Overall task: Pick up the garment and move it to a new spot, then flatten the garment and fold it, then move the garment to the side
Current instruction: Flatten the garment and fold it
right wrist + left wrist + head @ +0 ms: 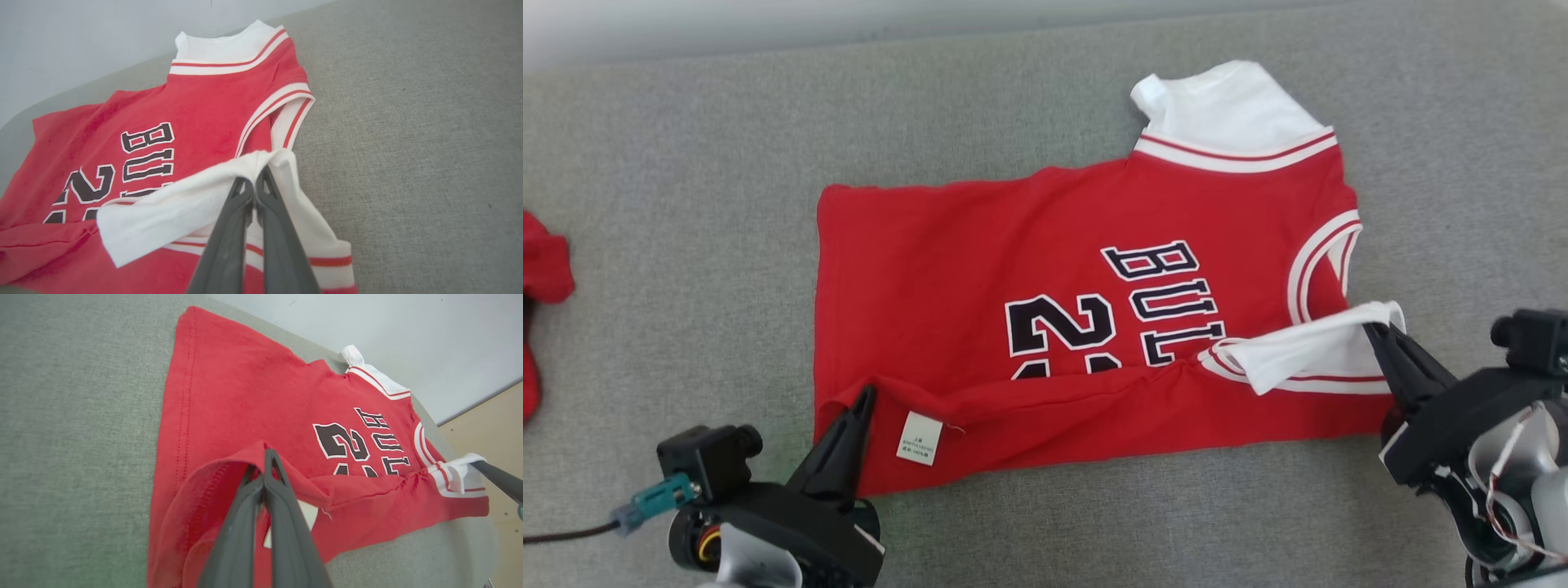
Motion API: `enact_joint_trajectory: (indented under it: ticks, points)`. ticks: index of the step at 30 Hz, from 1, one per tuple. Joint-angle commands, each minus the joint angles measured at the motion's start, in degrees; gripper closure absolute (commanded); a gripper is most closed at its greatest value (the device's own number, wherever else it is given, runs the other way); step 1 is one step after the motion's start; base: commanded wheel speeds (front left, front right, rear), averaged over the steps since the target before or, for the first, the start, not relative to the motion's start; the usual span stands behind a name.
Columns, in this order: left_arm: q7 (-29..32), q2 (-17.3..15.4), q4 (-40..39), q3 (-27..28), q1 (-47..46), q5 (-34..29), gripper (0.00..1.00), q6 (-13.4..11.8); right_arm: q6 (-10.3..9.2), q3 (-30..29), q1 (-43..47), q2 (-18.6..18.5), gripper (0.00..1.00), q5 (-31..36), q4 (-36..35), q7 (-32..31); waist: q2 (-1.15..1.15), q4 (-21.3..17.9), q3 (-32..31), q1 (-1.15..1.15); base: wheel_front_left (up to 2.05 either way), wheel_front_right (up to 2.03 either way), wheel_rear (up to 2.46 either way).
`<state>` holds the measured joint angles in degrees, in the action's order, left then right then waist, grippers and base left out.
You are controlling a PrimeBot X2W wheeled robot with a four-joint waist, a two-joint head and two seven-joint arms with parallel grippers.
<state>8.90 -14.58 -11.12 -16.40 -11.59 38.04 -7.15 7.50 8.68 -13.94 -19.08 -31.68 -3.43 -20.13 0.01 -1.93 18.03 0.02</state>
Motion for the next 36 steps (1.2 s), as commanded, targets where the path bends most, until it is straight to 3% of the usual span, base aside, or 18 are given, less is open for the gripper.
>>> enact_joint_trajectory:
  ticks: [1, 8, 9, 10, 11, 12, 13, 14, 21, 29, 36]
  points:
    - [-0.8, 0.3, 1.5, 0.3, -1.6, 0.7, 1.00, 0.5, -0.02, 1.1, -2.1, -1.0, 1.00, -0.7, 1.4, 0.5, -0.01, 0.7, 2.2, -0.02, 0.00, 0.00, 0.00]
    - [-3.1, 1.2, 6.5, 1.1, -4.2, 0.5, 1.00, 0.5, -0.01, 4.2, -5.4, -2.0, 1.00, -3.7, 5.9, 2.4, -0.01, 1.0, 2.9, -0.02, 0.00, 0.00, 0.00]
    - [-3.3, 1.1, 6.9, 1.3, -4.2, 0.4, 1.00, 0.5, -0.02, 4.4, -5.4, -1.7, 0.86, -4.4, 6.0, 3.2, -0.01, 1.0, 2.9, -0.02, 0.00, 0.00, 0.00]
    - [-3.6, 1.3, 7.3, 1.3, -4.2, 0.5, 1.00, 0.6, -0.01, 4.5, -5.2, -1.7, 0.19, -5.0, 6.2, 3.9, -0.01, 1.0, 2.7, -0.02, 0.00, 0.00, 0.00]
    - [-3.6, 1.3, 7.3, 1.3, -4.2, 0.5, 1.00, 0.6, -0.01, 4.5, -5.2, -1.7, 0.19, -5.0, 6.2, 3.9, -0.01, 1.0, 2.7, -0.02, 0.00, 0.00, 0.00]
    - [-4.7, 1.6, 7.9, 1.6, -3.8, 0.6, 0.51, 0.4, -0.02, 3.8, -4.3, -1.4, 0.00, -6.2, 6.1, 5.8, -0.01, 1.1, 2.4, -0.02, 0.00, 0.00, 0.00]
    - [-4.7, 1.6, 7.9, 1.6, -3.8, 0.6, 0.51, 0.4, -0.02, 3.8, -4.3, -1.4, 0.00, -6.2, 6.1, 5.8, -0.01, 1.1, 2.4, -0.02, 0.00, 0.00, 0.00]
    - [-5.3, 1.8, 8.1, 1.8, -3.5, 0.5, 0.00, 0.2, -0.02, 3.4, -3.6, -1.4, 0.00, -6.4, 6.0, 6.8, -0.01, 1.1, 2.1, -0.02, 0.00, 0.00, 0.00]
    - [-11.2, 0.4, 6.7, 2.8, -0.8, -5.2, 0.00, -3.4, -0.01, -0.4, 2.0, 0.8, 0.00, -5.4, 1.7, 16.4, -0.01, 0.8, -0.3, -0.02, 0.00, 0.00, 0.00]
    - [-17.6, -1.0, 1.6, 2.5, 1.6, -14.8, 0.00, -9.4, -0.02, -2.2, 7.8, 2.3, 0.00, 4.5, -3.1, 23.8, -0.01, 0.8, -4.7, -0.02, 0.00, 0.00, 0.00]
    - [-19.7, -1.6, 0.9, 1.3, 4.8, -18.4, 0.00, -11.8, -0.02, -1.4, 12.6, 4.0, 0.00, 12.6, -5.6, 26.7, -0.01, 0.7, -8.4, -0.02, 0.00, 0.00, 0.00]
